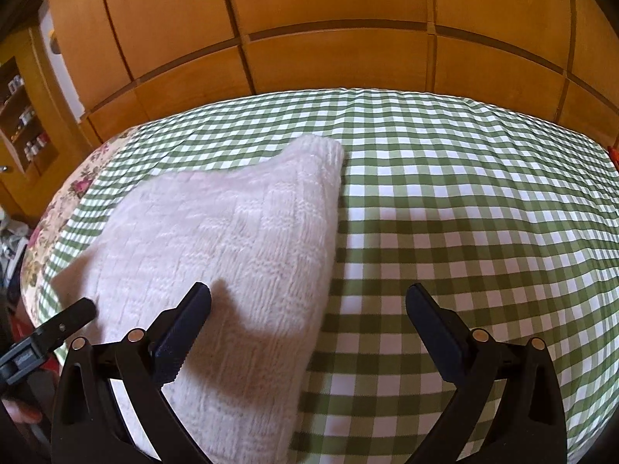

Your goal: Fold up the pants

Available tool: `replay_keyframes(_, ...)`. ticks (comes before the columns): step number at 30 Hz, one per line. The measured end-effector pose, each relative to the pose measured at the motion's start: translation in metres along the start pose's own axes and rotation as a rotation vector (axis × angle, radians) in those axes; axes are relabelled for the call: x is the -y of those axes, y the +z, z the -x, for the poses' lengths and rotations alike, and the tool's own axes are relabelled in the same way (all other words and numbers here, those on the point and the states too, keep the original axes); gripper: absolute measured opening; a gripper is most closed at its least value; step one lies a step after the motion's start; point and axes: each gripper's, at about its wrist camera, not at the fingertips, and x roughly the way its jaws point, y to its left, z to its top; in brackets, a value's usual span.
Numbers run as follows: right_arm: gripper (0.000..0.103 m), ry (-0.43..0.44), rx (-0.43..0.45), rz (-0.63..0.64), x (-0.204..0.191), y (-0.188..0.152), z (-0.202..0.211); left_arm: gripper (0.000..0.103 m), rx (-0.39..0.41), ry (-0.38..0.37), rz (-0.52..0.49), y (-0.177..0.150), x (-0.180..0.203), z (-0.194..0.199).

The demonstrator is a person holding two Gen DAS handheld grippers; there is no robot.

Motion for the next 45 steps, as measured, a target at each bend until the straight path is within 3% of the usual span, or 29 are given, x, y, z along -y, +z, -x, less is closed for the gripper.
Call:
replay_keyframes(21, 0.099, 0.048, -0.034, 0.02, -0.005, -0.016, 0.006, 0.1, -0.029, -0.102, 0.029, 0.003, -0.003, 0.002)
replay_keyframes(28, 0.099, 0.151, -0.075, -0.058, 0.007, -0.023, 0.005, 0.1, -0.109, -0.163, 0.077, 0.002, -0.012, -0.013)
replay_keyframes(38, 0.099, 0.322, -0.165, -0.238, 0.033, -0.041, -0.005, 0.1, -0.139, -0.209, 0.095, 0.006, -0.019, -0.015)
replay_keyframes(45, 0.099, 0.397, -0.158, -0.286, 0.043, -0.038, -0.009, 0.1, -0.148, -0.259, 0.151, 0.024, -0.03, -0.025)
